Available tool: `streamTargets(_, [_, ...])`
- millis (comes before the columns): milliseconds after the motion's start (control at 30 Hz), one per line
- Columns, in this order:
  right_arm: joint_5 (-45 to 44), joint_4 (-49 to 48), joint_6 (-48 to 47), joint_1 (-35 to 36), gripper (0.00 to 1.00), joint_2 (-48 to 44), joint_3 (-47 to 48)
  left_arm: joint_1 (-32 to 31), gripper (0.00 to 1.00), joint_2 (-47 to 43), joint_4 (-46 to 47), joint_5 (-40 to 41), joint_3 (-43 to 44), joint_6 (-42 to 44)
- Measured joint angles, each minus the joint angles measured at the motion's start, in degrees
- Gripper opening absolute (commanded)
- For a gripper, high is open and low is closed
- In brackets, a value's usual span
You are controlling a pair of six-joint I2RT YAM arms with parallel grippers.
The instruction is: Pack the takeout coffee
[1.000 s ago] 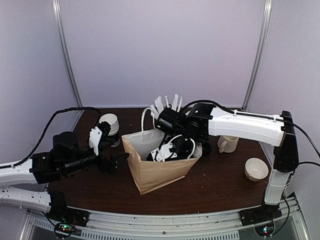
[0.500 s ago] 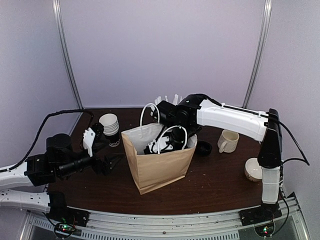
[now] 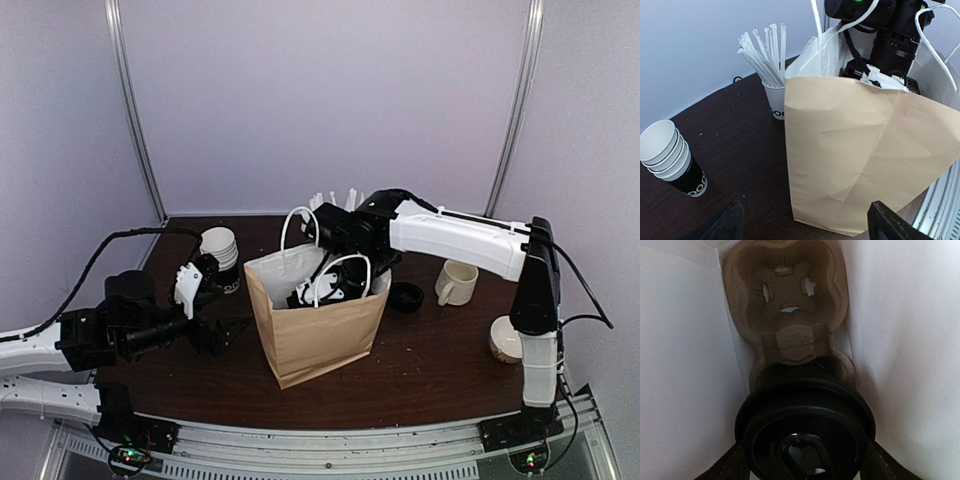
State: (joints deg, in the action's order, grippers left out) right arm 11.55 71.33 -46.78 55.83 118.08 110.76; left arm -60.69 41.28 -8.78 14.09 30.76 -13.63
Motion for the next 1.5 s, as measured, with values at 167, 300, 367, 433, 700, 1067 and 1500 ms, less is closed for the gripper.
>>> streamTargets(167, [0.0,0.0,0.5,0.0,0.68,-0.11,-0.02,0.0,0.9,0.02,-0.33,0.0,0.15,0.26])
streamTargets(300, [0.02,0.02,1.03,0.0,0.79,-0.22,-0.02,0.0,0.91,0.0,-0.87,-0.04,0.74,0.31])
streamTargets(367, [0.2,0.07,1.6,0.0,0.83,-0.28,0.0,0.0,0.91,-0.11,-1.33,-0.07,1.09,0.39])
streamTargets(433, [0.46,0.22,2.38,0.0,0.85,-0.28,0.13,0.0,0.92,-0.15,-2.19,-0.04,1.62,0.61])
streamTargets(700, [4.17,6.25,6.69,0.22,0.99,-0.28,4.39,0.0,0.92,-0.02,-3.85,-0.26,3.96,2.14])
streamTargets(1067, [6.51,7.34,10.01,0.63,0.97,-4.48,4.48,0.0,0.93,5.07,-5.33,-1.38,12.07,4.68])
streamTargets(1500, [9.51,5.14,10.95,0.79,0.89,-11.63,-1.99,4.04,0.89,27.04,-3.63,-8.79,37.81,10.99])
